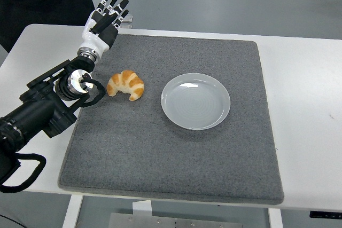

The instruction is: Place the bread on the plate

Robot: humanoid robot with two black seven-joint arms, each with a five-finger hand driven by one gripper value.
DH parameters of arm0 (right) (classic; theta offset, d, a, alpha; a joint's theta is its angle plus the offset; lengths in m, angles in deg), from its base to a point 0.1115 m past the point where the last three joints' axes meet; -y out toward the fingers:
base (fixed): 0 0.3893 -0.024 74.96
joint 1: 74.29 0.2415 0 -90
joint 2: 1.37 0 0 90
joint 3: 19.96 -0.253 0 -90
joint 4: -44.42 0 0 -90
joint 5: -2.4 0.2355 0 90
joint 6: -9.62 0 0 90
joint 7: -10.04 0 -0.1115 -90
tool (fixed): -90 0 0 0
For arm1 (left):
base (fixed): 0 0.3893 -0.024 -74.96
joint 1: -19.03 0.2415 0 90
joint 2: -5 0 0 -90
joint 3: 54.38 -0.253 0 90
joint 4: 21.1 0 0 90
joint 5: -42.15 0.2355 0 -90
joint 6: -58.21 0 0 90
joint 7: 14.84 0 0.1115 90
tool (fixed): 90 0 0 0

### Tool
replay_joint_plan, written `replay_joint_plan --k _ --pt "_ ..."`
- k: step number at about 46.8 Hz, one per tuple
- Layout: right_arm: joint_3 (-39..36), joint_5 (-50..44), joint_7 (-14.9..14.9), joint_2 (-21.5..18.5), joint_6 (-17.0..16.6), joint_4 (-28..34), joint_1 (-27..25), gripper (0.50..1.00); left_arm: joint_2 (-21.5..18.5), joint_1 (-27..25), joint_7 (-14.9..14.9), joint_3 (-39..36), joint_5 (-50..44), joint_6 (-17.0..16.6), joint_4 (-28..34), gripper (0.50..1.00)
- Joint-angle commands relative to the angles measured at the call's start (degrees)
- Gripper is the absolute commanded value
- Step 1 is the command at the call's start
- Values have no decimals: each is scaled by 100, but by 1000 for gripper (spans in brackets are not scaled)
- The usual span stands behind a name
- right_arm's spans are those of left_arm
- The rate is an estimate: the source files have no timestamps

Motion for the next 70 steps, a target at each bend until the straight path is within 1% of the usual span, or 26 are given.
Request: replay_joint_plan --k 1,21,31,39,45,48,52,54,58,63,68,70 --pt "0 0 0 0 6 -6 0 952 0 0 0 -12 1 -1 0 1000" --pt "0 0 0 0 -2 -6 0 952 -9 -35 9 -73 18 8 -53 1000" --pt "0 0 0 0 6 -6 0 954 -44 -105 18 -91 396 17 -62 1000" --pt "0 0 0 0 -2 3 0 954 -149 -264 27 -100 966 -168 -167 1000" --pt "0 9 0 0 -2 -6 0 952 -149 -308 27 -100 1634 -580 -167 1000" --pt "0 0 0 0 -2 3 0 952 -149 -316 44 -100 1872 -607 -158 1000" --pt "0 0 0 0 6 3 0 952 -149 -308 70 -117 1943 -581 -132 1000" --pt "0 0 0 0 -2 3 0 952 -158 -351 88 -240 1978 -564 -132 1000" --pt "0 0 0 0 6 3 0 952 -219 -536 88 -828 2005 -493 -97 1000" --pt "0 0 0 0 -2 -6 0 952 -509 -808 88 -1408 2013 -458 -62 1000" --pt "0 0 0 0 -2 3 0 952 -808 -1063 88 -2023 2013 -423 210 1000" --pt "0 0 0 0 6 3 0 952 -984 -1203 88 -2331 2022 -405 368 1000"
